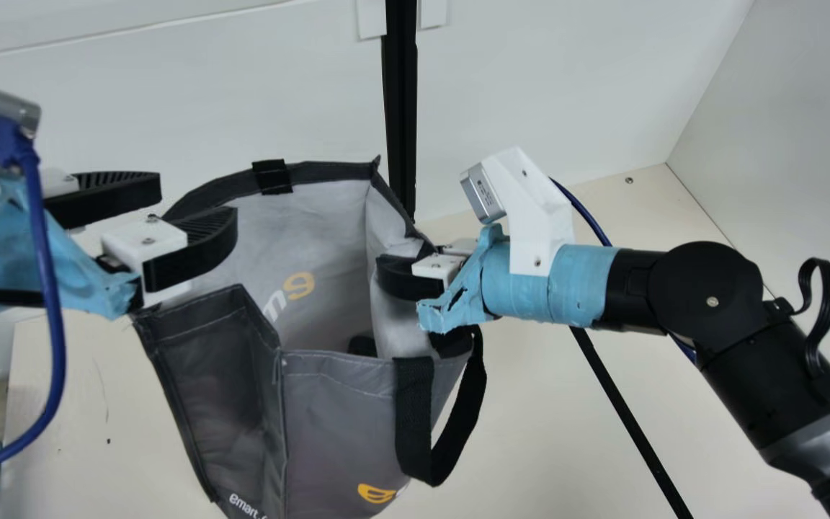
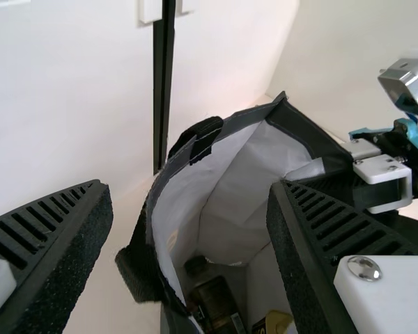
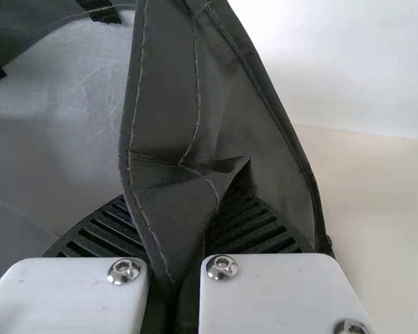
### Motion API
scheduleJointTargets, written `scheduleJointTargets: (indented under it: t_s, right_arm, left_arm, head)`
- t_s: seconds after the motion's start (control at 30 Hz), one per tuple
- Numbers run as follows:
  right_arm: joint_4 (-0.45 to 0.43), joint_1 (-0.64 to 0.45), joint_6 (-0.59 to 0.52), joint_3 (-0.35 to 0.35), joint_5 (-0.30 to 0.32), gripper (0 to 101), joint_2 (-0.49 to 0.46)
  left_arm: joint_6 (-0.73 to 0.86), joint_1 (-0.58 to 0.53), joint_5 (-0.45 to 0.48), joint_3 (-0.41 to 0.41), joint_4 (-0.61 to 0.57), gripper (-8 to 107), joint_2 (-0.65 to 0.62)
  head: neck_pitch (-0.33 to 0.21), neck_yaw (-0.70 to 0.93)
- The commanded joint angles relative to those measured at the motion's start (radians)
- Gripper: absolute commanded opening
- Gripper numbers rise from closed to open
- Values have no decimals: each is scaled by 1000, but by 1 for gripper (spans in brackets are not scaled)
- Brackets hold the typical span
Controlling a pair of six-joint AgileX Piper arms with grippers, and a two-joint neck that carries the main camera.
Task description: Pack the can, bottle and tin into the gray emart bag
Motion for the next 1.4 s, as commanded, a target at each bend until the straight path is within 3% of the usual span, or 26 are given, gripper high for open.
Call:
scheduleJointTargets:
  t_s: [0.0, 0.33, 0.6, 0.97, 1.37]
  right_arm:
    - [0, 0, 0, 0, 0, 0, 0]
    - [0, 0, 0, 0, 0, 0, 0]
    - [0, 0, 0, 0, 0, 0, 0]
    - [0, 0, 0, 0, 0, 0, 0]
    - [0, 0, 0, 0, 0, 0, 0]
  left_arm:
    - [0, 4, -9, 21, 2, 90, -24]
    - [-57, 20, -55, 136, 103, 90, -145]
    - [-167, 18, -85, 219, 256, 90, -235]
    - [-347, 2, -40, 299, 528, 90, -335]
    - [-477, -11, 19, 412, 729, 90, -440]
  head:
    - [-23, -1]
    - [-23, -1]
    - [-23, -1]
    - [-23, -1]
    - [-23, -1]
